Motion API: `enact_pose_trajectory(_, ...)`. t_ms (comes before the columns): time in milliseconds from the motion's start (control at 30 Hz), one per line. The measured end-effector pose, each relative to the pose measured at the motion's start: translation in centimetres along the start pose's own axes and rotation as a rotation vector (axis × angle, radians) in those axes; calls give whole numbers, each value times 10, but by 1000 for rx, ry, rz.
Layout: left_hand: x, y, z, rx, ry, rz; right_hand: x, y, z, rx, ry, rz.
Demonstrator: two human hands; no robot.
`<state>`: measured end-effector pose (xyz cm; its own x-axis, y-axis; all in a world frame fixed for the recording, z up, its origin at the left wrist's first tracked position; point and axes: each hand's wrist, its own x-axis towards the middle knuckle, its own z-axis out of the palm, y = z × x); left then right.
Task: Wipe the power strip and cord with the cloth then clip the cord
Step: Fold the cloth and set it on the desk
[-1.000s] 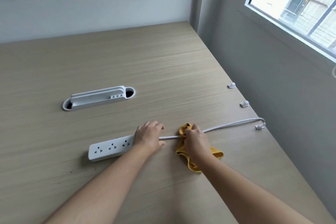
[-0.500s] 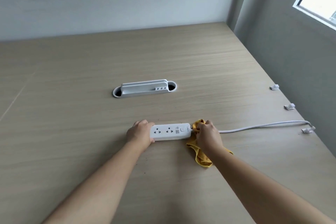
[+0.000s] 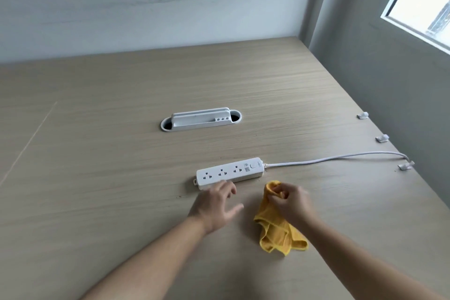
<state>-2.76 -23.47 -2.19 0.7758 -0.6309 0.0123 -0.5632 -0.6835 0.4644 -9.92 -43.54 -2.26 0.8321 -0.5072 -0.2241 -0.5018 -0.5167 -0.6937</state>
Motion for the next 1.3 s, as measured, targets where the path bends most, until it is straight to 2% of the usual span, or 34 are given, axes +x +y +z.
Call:
enact_pose_trajectory(133,-29,21,19,-116,-287,-90,-27,-2,19,2,-230,-58)
enact_pose_trajectory(233,-29,29,28,-54,-345,-121,-48,10,14,-156,-160,-257)
enact_pose_trajectory(333,-25,32,31,-30,-310,-177,-67,31,10,-343,-208,-431)
enact_pose_trajectory(400,-23,34,30,-15,-281,-186,-72,40,11,-420,-262,-427)
enact_pose_trajectory(500,-24,37,25,-35,-236,-213,-71,40,11,-454,-247,-415)
enact_pose_trajectory(600,-24,40,14,-94,-163,-222,-67,33,4,-377,-256,-345)
enact_pose_trajectory(700,-18,46,-3,-133,-52,-199,-62,20,-5,-168,-277,-218)
enact_pose_trajectory(800,-8,55,-20,-200,-2,-157,-61,2,-8,6,-284,-183)
enact_pose_trajectory(1033,3,71,-47,-269,33,-162,-60,-24,-10,30,-173,-213)
enact_pose_trajectory(1167,9,79,-57,-278,24,-124,-63,-35,-20,180,-304,-198)
enact_pose_trajectory(1300,17,86,-71,-268,-13,-107,-64,-45,-20,43,-178,-256)
